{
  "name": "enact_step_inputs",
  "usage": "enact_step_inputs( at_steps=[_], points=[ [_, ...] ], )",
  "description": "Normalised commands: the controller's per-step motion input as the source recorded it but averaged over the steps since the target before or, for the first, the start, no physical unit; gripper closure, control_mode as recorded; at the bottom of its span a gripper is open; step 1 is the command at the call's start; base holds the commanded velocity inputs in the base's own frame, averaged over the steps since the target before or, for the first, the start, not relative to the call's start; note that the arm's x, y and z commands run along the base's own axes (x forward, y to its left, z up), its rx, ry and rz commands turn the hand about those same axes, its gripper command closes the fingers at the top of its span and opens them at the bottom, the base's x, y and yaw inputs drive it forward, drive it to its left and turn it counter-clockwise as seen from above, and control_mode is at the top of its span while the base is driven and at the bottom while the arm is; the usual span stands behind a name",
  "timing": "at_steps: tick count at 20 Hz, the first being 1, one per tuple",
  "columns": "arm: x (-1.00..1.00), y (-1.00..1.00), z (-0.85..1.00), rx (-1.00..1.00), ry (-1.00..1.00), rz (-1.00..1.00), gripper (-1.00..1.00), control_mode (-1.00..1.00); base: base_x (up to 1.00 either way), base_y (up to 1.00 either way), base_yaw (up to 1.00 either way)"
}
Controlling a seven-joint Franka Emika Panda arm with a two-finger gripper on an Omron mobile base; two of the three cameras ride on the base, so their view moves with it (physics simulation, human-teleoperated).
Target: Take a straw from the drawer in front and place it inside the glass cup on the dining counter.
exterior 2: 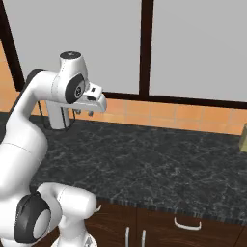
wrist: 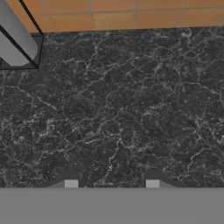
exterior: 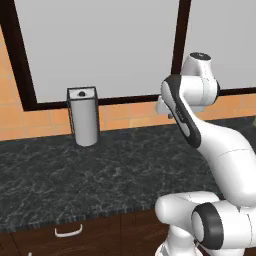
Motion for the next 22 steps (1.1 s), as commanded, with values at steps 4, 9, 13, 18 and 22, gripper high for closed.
enact_step_inputs(
  at_steps=[4,9,13,18,22],
  points=[
    [0.00,0.00,0.00,0.00,0.00,0.00,-1.00,1.00,-0.12,0.00,0.00],
    [0.00,0.00,0.00,0.00,0.00,0.00,-1.00,1.00,-0.94,-0.16,-0.01],
    [0.00,0.00,0.00,0.00,0.00,0.00,-1.00,1.00,-0.58,-0.28,0.06],
    [0.00,0.00,0.00,0.00,0.00,0.00,-1.00,1.00,-0.10,-0.56,0.32],
    [0.00,0.00,0.00,0.00,0.00,0.00,-1.00,1.00,0.00,-0.75,0.60]
  ],
)
